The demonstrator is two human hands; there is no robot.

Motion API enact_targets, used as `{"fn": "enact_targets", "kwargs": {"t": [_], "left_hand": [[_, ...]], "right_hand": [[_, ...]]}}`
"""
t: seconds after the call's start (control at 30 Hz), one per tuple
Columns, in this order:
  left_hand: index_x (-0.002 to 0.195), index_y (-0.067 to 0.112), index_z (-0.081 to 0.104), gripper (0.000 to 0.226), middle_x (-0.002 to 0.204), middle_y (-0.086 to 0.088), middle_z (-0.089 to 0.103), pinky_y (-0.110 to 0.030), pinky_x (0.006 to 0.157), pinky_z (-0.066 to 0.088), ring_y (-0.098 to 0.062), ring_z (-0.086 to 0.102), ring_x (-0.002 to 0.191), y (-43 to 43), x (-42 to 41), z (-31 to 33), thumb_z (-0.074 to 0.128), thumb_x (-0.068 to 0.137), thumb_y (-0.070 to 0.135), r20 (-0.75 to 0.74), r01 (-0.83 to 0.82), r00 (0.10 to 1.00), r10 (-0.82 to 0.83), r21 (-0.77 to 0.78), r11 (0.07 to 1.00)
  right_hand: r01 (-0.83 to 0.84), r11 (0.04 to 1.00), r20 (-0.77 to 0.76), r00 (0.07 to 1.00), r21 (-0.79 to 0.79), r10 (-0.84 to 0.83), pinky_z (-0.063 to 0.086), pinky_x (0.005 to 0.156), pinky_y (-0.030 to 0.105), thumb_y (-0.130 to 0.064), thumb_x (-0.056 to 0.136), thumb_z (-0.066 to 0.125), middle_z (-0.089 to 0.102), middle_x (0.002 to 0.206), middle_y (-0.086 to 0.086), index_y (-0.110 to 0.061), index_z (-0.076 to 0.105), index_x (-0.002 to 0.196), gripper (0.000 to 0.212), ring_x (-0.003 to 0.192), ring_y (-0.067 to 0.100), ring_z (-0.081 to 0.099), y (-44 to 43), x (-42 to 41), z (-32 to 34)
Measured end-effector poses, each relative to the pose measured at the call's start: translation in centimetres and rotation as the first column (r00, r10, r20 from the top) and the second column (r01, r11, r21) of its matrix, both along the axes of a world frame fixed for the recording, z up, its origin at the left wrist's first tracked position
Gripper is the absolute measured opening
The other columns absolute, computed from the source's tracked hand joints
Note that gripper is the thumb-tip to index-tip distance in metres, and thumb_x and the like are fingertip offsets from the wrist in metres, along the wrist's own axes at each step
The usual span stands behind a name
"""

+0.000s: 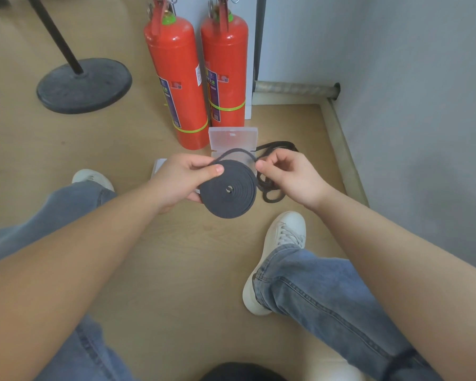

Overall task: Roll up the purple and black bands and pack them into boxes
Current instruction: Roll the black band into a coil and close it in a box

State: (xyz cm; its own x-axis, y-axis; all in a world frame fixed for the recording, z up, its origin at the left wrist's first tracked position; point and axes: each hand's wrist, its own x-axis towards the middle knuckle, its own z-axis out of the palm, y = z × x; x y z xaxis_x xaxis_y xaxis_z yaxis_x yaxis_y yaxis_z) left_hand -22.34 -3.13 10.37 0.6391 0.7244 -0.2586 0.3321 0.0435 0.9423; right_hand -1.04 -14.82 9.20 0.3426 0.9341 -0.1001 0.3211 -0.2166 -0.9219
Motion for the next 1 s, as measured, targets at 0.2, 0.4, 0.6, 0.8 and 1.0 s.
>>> {"fn": "enact_targets", "kwargs": {"t": [0.2,0.4,0.6,0.8,1.0], "left_hand": [[0.093,0.035,0.074,0.018,0.080,0.034,0.071,-0.021,0.058,0.058,0.002,0.073,0.081,-0.4,0.3,-0.1,0.069,0.094,0.018,-0.082,0.096,0.993,-0.089,0.084,0.992],[0.093,0.034,0.078,0.014,0.068,0.022,0.067,-0.021,0.054,0.052,0.001,0.062,0.059,-0.3,0.3,-0.1,0.071,0.092,0.023,-0.209,0.194,0.967,-0.145,0.237,0.952],[0.099,0.037,0.078,0.014,0.059,0.026,0.064,-0.002,0.052,0.037,0.013,0.059,0.060,-0.7,0.5,0.2,0.072,0.091,0.028,-0.302,0.251,0.942,-0.144,0.354,0.901],[0.100,0.034,0.077,0.014,0.060,0.025,0.062,-0.009,0.049,0.040,0.006,0.057,0.055,-0.9,0.8,0.3,0.072,0.091,0.024,-0.230,0.264,0.954,-0.195,0.324,0.909],[0.102,0.032,0.076,0.019,0.089,0.008,0.079,-0.028,0.063,0.060,-0.008,0.075,0.085,-1.0,0.8,0.6,0.070,0.093,0.017,-0.001,0.106,0.994,-0.107,0.114,0.988]], "right_hand": [[-0.128,0.992,0.150,0.981,0.018,0.124,0.056,0.093,0.053,-0.025,0.079,0.074,0.073,0.110,0.000,-0.037,0.053,0.079,0.025,0.099,0.022,0.071,0.5,0.1,1.0],[-0.121,0.986,0.341,0.937,0.116,0.075,0.051,0.090,0.037,-0.031,0.087,0.076,0.064,0.130,-0.004,-0.019,0.045,0.088,0.034,0.101,0.014,0.062,0.2,0.1,1.9],[-0.188,0.977,0.292,0.945,0.105,0.150,0.055,0.078,0.030,-0.019,0.093,0.071,0.072,0.093,-0.003,-0.015,0.059,0.098,0.014,0.082,0.012,0.066,0.6,-0.6,1.0],[-0.267,0.964,0.194,0.946,0.011,0.260,0.047,0.066,0.016,-0.015,0.089,0.077,0.073,0.083,-0.004,-0.023,0.068,0.096,0.014,0.067,-0.002,0.064,0.5,-1.9,0.4],[-0.067,0.993,-0.350,0.932,0.102,0.099,0.055,0.067,0.022,-0.006,0.090,0.074,0.078,0.085,0.000,-0.018,0.076,0.090,0.012,0.078,0.011,0.074,0.5,-1.8,1.2]]}}
